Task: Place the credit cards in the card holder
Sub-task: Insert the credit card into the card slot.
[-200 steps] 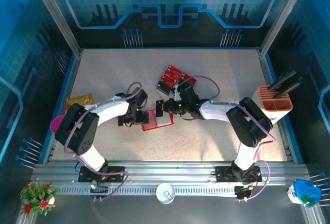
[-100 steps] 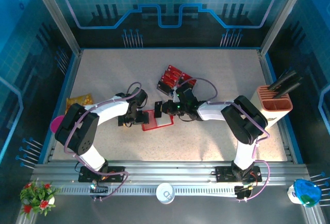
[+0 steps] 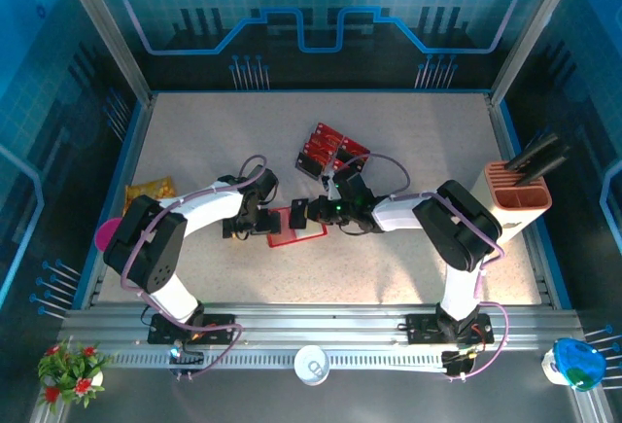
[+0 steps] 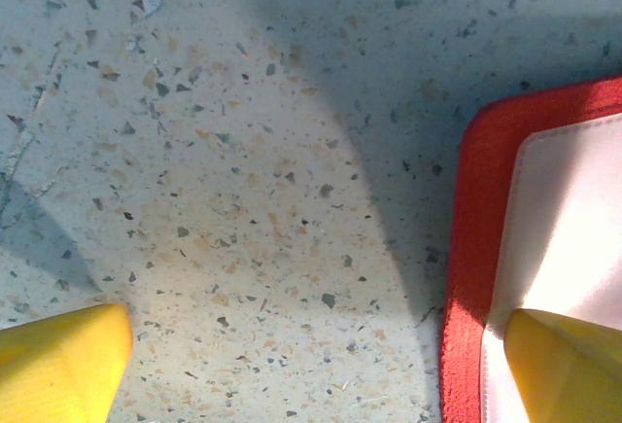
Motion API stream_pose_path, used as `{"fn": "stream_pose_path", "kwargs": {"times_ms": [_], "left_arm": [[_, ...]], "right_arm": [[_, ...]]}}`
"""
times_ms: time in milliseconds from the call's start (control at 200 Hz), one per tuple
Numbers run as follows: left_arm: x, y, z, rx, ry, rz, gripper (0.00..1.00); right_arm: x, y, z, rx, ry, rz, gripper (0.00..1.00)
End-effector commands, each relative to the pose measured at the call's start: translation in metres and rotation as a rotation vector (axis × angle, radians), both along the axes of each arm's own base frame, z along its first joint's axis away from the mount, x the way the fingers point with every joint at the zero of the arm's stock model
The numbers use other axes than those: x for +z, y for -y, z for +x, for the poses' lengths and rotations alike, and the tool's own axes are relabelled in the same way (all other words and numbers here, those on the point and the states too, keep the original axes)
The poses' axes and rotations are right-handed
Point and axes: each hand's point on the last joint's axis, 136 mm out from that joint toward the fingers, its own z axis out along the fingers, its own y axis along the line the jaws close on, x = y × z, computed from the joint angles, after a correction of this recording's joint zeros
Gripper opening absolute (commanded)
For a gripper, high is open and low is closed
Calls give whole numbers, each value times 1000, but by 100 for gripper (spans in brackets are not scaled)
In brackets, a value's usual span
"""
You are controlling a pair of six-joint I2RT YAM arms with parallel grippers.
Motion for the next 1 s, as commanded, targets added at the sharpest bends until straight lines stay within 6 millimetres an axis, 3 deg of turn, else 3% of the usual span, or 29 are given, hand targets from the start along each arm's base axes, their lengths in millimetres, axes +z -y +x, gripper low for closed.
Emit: {"fn": "stream_pose_path", "kwargs": {"times_ms": [0, 385, 415, 996], "left_arm": [[-6, -3, -9, -19, -38, 30, 99], [-7, -2, -7, -22, -41, 30, 99], [-7, -2, -7, -22, -39, 30, 99], [-8, -1, -5, -26, -41, 27, 99]], "right_arm": [[-14, -2, -13, 54, -28, -10, 0], [-24, -1, -26, 148, -91, -24, 0], [-17, -5, -21, 154, -81, -20, 0], [-23, 3, -25, 229, -136, -64, 0]]}}
